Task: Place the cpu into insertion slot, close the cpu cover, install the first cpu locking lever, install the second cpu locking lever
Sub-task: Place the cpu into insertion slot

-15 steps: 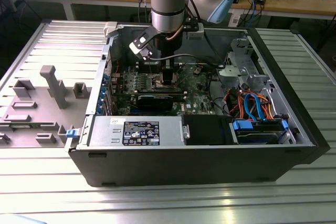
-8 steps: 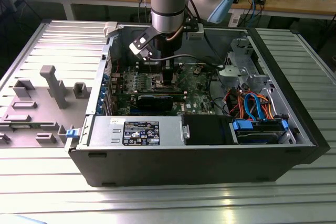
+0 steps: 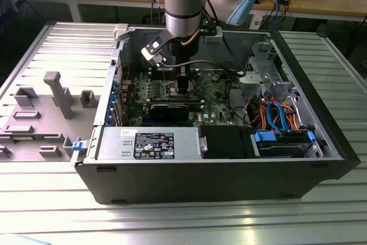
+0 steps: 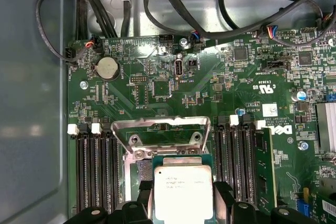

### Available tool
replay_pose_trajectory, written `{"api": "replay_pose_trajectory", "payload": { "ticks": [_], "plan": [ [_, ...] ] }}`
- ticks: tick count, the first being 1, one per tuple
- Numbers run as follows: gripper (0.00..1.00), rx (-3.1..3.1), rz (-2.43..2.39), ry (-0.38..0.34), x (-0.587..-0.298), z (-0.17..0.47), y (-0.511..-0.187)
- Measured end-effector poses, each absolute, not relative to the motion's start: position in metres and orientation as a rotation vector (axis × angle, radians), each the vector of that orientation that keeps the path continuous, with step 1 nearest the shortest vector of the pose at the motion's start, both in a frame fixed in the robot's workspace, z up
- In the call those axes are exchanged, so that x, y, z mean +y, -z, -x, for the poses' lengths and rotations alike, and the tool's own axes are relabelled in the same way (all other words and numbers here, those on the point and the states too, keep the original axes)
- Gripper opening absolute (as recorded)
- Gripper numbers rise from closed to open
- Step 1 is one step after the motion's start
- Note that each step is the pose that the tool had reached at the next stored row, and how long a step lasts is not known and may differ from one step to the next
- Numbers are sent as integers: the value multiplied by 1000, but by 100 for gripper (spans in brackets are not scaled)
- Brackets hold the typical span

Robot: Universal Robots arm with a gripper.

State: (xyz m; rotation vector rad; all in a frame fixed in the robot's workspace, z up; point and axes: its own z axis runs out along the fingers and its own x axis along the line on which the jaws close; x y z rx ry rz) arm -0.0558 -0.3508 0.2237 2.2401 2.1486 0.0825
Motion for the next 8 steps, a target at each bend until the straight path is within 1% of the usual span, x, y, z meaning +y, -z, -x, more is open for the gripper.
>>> {"api": "replay_pose_trajectory", "payload": {
  "ticks": [8],
  "plan": [
    [55, 2149, -2240, -83, -351, 56, -222]
  ]
}}
